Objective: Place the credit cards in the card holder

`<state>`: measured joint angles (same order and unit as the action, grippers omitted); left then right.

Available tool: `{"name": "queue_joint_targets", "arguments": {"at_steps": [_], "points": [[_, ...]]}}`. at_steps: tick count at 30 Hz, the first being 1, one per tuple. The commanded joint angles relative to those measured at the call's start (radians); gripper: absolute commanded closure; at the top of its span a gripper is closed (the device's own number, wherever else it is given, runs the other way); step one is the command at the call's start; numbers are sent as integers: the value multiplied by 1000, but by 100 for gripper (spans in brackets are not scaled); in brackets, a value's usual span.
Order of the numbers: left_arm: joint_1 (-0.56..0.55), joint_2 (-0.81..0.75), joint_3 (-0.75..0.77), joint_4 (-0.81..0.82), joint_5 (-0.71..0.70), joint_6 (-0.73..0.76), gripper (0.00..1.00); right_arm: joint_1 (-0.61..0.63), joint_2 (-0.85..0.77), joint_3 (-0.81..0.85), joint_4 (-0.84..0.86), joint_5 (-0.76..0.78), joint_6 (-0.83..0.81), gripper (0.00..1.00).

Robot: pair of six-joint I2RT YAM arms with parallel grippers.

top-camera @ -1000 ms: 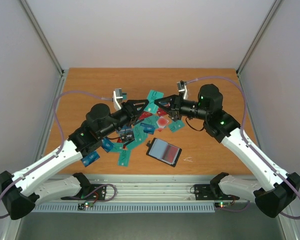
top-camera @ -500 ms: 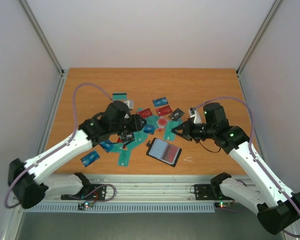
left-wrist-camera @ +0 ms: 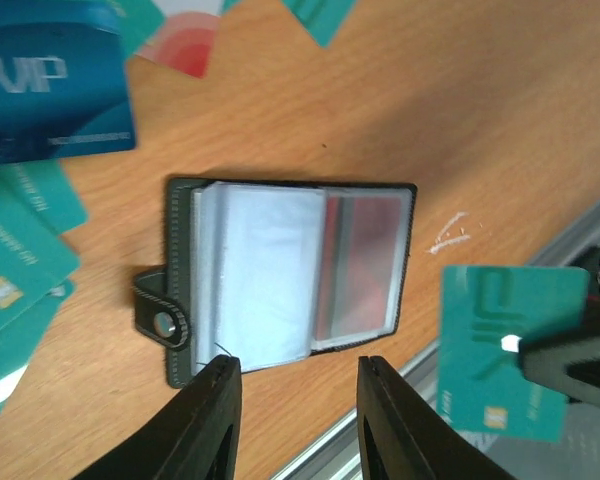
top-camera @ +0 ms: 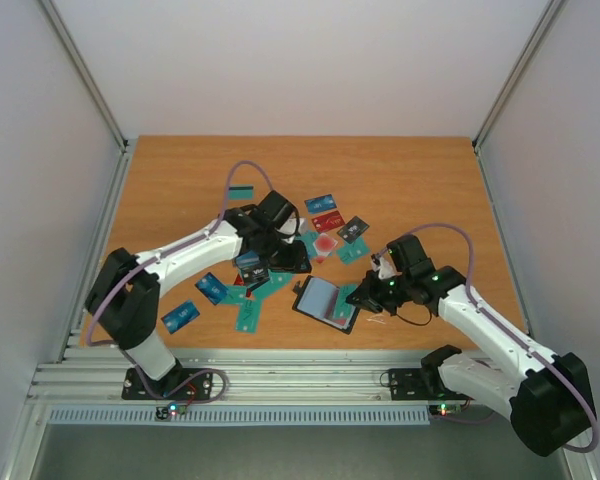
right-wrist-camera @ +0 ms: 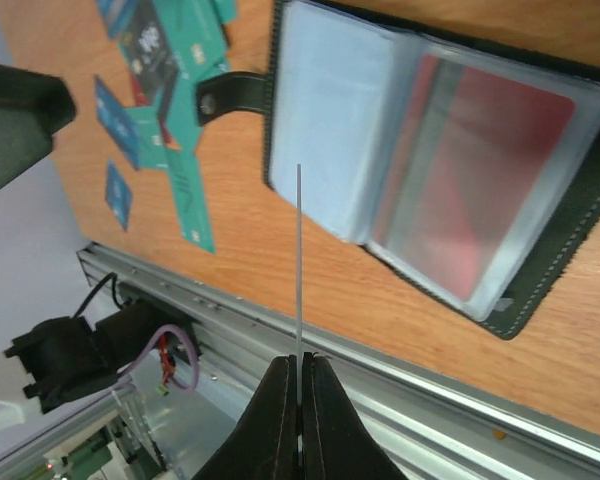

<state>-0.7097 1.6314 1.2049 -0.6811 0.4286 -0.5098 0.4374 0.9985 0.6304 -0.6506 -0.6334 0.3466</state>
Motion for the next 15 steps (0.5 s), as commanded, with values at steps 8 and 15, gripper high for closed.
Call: {"name": "queue_joint_targets", "arguments": {"at_steps": [8, 15], "points": [[-73, 203, 127, -115, 68, 165, 67, -5, 66, -132, 224, 24, 25, 99], [-76, 277, 151, -154, -31, 185, 69, -5, 73, -211, 373, 37, 50, 99]]}}
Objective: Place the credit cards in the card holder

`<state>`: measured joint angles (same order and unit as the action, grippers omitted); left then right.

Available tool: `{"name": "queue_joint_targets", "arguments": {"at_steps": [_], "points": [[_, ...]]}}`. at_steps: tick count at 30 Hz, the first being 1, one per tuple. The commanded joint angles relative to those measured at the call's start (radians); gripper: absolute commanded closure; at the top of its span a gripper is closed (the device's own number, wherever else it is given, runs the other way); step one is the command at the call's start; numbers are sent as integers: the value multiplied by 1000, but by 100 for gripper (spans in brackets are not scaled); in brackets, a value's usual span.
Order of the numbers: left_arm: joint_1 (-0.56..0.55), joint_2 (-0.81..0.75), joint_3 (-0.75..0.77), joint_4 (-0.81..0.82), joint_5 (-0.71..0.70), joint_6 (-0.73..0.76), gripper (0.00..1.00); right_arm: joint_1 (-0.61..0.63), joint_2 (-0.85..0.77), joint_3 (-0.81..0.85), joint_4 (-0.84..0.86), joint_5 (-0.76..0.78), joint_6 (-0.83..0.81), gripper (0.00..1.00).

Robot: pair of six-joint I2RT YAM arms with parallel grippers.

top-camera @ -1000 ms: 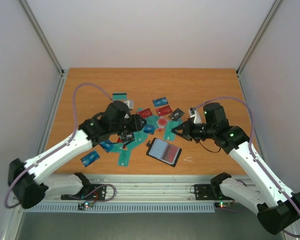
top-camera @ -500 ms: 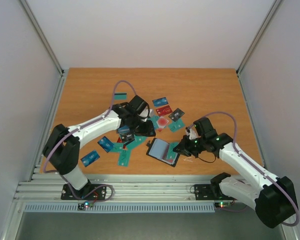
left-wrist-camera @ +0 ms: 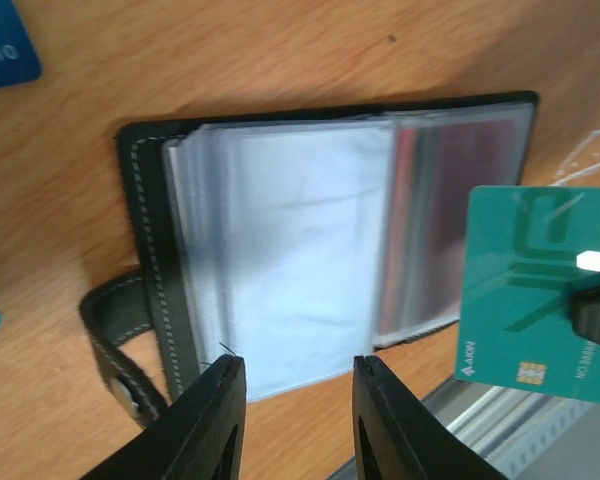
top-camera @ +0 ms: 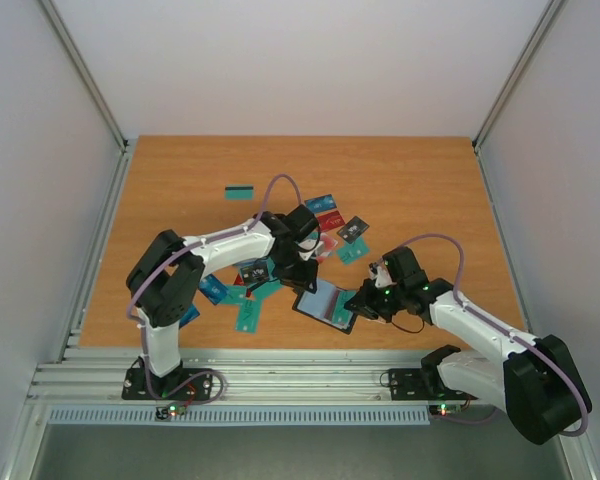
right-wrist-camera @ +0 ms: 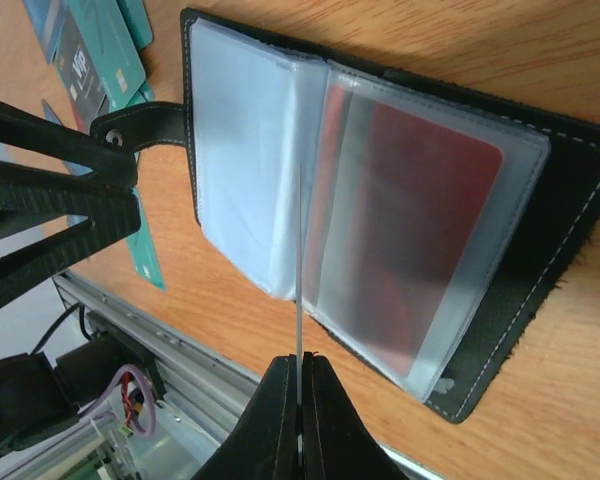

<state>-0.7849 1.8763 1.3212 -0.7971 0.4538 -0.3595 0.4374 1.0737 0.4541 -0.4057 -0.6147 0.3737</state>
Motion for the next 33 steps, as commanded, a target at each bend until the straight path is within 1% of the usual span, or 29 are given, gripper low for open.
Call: {"name": "queue_joint_targets", "arguments": {"at_steps": [1, 7, 14, 17, 21, 24, 33], "points": [[-1, 39, 37, -43, -64, 39, 69, -5, -2, -43, 147, 20, 25, 99], [0, 74, 27, -38, -98, 45, 70, -5, 21, -96, 254, 14, 48, 99], [0, 94, 25, -53, -180, 47, 76, -5, 70, -111, 308, -5, 40, 99], [0, 100, 17, -53, -180, 48, 77, -5, 96, -111, 344, -16, 38, 99], [-1, 101, -5, -40, -174, 44, 82, -5, 142, -109, 377, -34, 40, 99], [-2, 103, -17, -31, -169, 38, 83, -5, 164, -104, 401, -47, 42, 99], [-2, 110, -22, -27, -155, 28, 85, -5, 196, -69, 398, -61, 20, 99]]}}
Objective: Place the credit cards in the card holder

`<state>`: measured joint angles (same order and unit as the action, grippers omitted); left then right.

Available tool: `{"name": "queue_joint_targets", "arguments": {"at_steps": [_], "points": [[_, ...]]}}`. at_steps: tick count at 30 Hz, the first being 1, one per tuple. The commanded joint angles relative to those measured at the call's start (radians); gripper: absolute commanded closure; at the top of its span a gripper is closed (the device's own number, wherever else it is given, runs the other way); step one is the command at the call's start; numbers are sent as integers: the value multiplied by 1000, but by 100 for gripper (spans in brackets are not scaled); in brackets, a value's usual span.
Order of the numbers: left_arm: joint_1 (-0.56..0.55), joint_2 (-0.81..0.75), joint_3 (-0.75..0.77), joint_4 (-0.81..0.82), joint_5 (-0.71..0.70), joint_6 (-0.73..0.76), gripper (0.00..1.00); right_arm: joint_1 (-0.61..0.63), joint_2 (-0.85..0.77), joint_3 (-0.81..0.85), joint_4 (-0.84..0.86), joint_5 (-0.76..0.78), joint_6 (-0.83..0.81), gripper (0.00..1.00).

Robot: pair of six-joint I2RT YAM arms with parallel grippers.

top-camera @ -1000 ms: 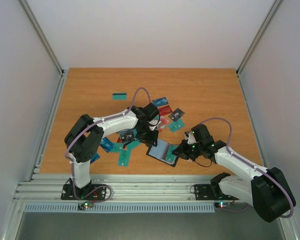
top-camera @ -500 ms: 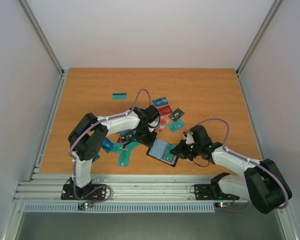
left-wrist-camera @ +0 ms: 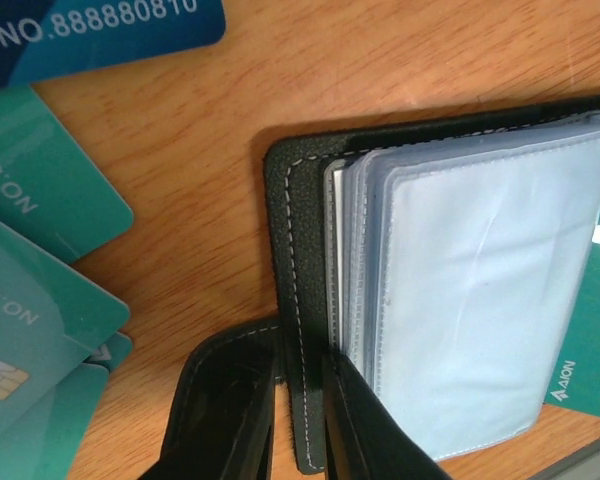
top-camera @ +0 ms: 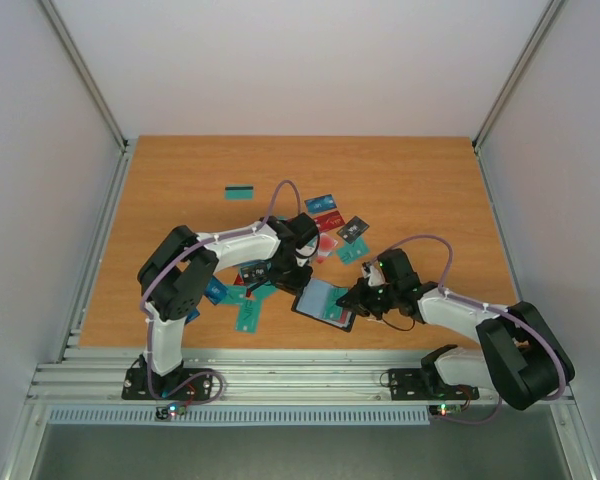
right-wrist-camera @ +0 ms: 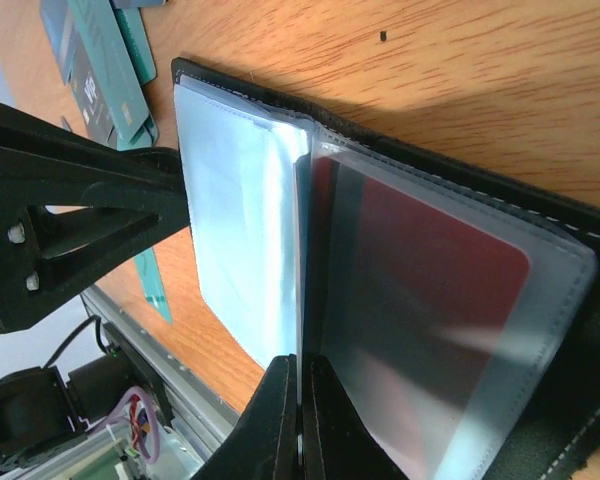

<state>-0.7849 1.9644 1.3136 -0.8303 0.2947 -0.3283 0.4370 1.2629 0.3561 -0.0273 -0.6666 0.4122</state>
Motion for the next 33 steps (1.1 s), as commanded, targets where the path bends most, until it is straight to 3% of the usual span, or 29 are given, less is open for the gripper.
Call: {"name": "queue_joint_targets", "arguments": {"at_steps": [1, 6, 33], "points": [[-2, 24, -15, 7, 2, -6, 85, -4, 3, 32, 11, -6, -21, 99], [-3, 26, -21, 11, 0, -22, 86, -4, -22, 41, -30, 10, -37, 99], [-3, 37, -24, -1, 8, -22, 88, -4, 99, 30, 131, -26, -35, 99]]}}
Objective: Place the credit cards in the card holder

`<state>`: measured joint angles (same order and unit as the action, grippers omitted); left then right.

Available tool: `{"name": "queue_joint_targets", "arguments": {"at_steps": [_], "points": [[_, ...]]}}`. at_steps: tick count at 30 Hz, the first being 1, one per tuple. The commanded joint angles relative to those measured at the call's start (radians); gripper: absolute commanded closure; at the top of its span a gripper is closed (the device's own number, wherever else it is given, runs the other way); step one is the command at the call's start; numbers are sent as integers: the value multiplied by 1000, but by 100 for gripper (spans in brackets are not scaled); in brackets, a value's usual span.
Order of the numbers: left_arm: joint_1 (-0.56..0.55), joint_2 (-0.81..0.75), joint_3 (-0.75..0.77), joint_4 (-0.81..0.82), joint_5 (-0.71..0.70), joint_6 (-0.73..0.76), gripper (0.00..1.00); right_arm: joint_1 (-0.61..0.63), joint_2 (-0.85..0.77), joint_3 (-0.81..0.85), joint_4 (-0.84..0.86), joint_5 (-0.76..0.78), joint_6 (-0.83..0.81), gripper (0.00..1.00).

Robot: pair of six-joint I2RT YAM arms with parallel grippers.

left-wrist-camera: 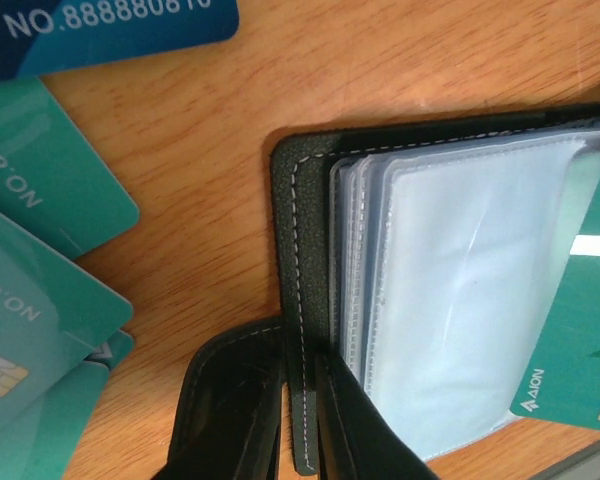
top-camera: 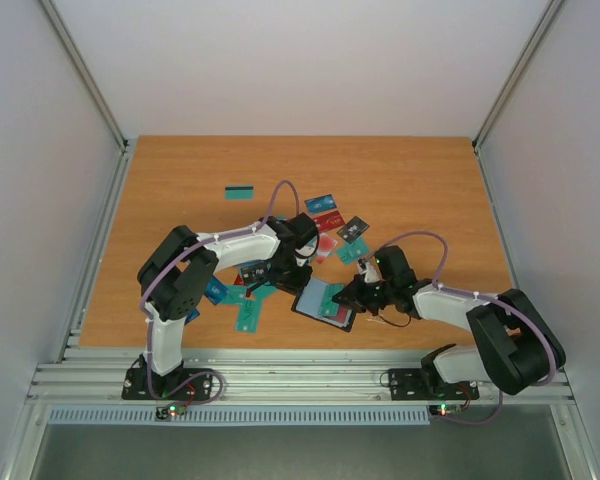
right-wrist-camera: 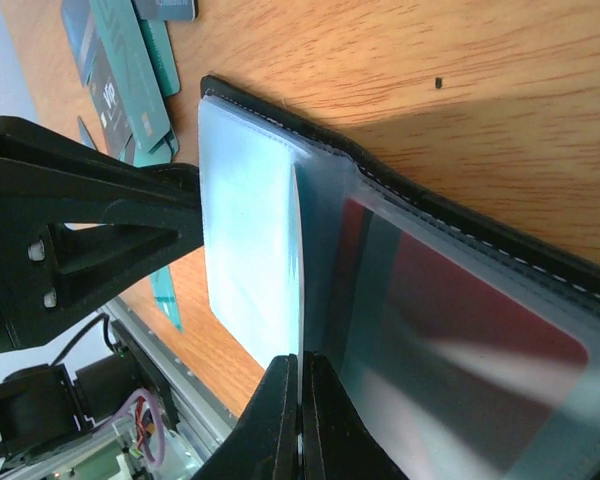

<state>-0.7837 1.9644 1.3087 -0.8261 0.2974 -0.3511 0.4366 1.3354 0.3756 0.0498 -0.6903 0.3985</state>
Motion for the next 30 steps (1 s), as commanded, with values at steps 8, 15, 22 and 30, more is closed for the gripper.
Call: {"name": "queue_joint_targets", "arguments": {"at_steps": [8, 15, 22, 30], "points": [[-4, 37, -22, -13, 11, 1, 88, -4, 56, 6, 94, 3, -22, 99], [-4, 41, -28, -16, 27, -7, 88, -4, 72, -13, 154, -9, 4, 99], [-4, 42, -33, -24, 26, -16, 88, -4, 108, -41, 251, -29, 38, 99], [-3, 42, -36, -28, 17, -14, 89, -4, 113, -72, 306, -58, 54, 99]]}}
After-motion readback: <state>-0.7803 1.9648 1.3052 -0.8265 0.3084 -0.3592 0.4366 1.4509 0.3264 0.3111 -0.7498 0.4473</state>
